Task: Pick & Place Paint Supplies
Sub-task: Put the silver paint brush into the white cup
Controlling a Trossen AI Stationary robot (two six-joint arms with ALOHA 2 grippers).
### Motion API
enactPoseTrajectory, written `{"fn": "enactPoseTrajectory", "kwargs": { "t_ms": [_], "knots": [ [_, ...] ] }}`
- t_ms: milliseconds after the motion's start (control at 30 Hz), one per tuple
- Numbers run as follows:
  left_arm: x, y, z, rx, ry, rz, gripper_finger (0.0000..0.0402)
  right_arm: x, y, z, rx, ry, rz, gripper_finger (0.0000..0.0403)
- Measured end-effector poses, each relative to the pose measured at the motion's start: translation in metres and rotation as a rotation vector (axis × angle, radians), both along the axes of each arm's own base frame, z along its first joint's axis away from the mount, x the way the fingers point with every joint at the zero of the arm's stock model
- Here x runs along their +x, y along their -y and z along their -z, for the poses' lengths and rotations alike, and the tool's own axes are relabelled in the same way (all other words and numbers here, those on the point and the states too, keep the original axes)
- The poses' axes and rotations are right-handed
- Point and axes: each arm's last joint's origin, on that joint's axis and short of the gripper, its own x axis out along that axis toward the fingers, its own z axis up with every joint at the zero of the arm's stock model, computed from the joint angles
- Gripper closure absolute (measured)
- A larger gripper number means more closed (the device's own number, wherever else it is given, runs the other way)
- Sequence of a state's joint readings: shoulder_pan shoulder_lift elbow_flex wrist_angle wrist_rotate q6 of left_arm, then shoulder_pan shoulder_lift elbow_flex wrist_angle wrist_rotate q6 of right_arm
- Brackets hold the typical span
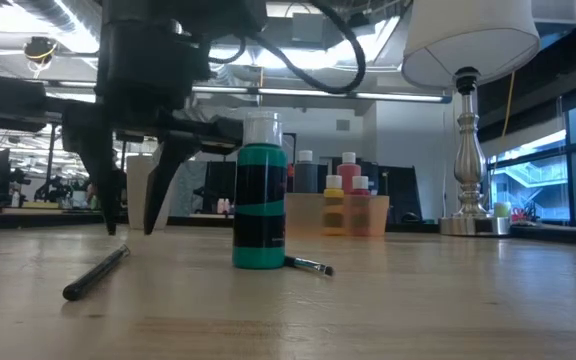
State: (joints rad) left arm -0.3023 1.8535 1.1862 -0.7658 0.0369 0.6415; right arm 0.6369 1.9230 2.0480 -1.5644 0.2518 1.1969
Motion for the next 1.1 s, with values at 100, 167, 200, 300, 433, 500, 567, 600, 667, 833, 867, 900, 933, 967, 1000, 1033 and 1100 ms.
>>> {"fn": "enactPoseTrajectory", "kwargs": {
  "t_ms": [100, 167, 200, 300, 433, 500, 567, 600, 667, 833, 867, 900, 933, 967, 1000, 1033, 1100],
  "knots": [
    [0.001, 0.0, 0.006, 0.002, -0.014, 0.007, 0.0297, 0.0, 0.0, 0.0, -0.002, -0.002, 0.0, 0.0162],
    [0.002, 0.001, 0.009, 0.004, -0.02, 0.008, 0.0297, -0.001, 0.0, 0.0, -0.002, -0.002, -0.002, 0.0162],
    [0.002, 0.001, 0.01, 0.006, -0.027, 0.008, 0.0297, -0.001, 0.0, 0.0, -0.002, -0.002, -0.002, 0.0162],
    [0.002, 0.0, 0.014, 0.012, -0.041, 0.006, 0.0297, -0.001, 0.0, 0.0, -0.002, -0.003, -0.002, 0.0162],
    [0.003, -0.001, 0.014, 0.012, -0.04, 0.001, 0.0297, -0.001, 0.0, 0.0, -0.006, -0.004, -0.001, 0.0162],
    [0.003, -0.002, 0.014, 0.011, -0.039, -0.001, 0.0297, -0.001, 0.0, 0.0, -0.006, -0.004, -0.001, 0.0162],
    [0.004, -0.002, 0.014, 0.016, -0.037, 0.001, 0.0298, -0.001, 0.0, 0.0, -0.006, -0.004, -0.001, 0.0162],
    [0.004, -0.002, 0.014, 0.017, -0.035, 0.007, 0.03, -0.001, 0.0, 0.0, -0.006, -0.004, -0.001, 0.0162],
    [0.003, -0.003, 0.016, 0.017, -0.027, 0.022, 0.0305, -0.001, 0.0, 0.0, -0.006, -0.004, 0.0, 0.0162],
    [-0.003, -0.006, 0.027, 0.001, -0.017, 0.014, 0.0324, -0.001, 0.0, 0.0, -0.005, -0.003, 0.002, 0.0162],
    [-0.003, -0.007, 0.028, -0.002, -0.015, 0.01, 0.0328, -0.001, 0.0, 0.0, -0.005, -0.003, 0.002, 0.0162],
    [-0.003, -0.007, 0.028, -0.002, -0.014, 0.009, 0.0332, -0.001, 0.0, 0.0, -0.005, -0.003, 0.002, 0.0162],
    [-0.003, -0.007, 0.028, 0.0, -0.011, 0.009, 0.0336, -0.001, 0.0, 0.0, -0.005, -0.003, 0.002, 0.0162],
    [-0.003, -0.007, 0.028, 0.0, -0.008, 0.01, 0.0339, -0.001, 0.0, 0.0, -0.005, -0.003, 0.001, 0.0162],
    [-0.003, -0.007, 0.028, 0.001, -0.007, 0.01, 0.0342, -0.001, 0.0, 0.0, -0.006, -0.003, 0.001, 0.0162],
    [-0.003, -0.007, 0.028, 0.001, -0.007, 0.01, 0.0344, -0.001, 0.0, 0.0, -0.006, -0.003, 0.001, 0.0162],
    [-0.003, -0.007, 0.028, 0.003, -0.005, 0.018, 0.0348, 0.0, 0.0, 0.0, -0.006, -0.003, 0.001, 0.0162]
  ]
}}
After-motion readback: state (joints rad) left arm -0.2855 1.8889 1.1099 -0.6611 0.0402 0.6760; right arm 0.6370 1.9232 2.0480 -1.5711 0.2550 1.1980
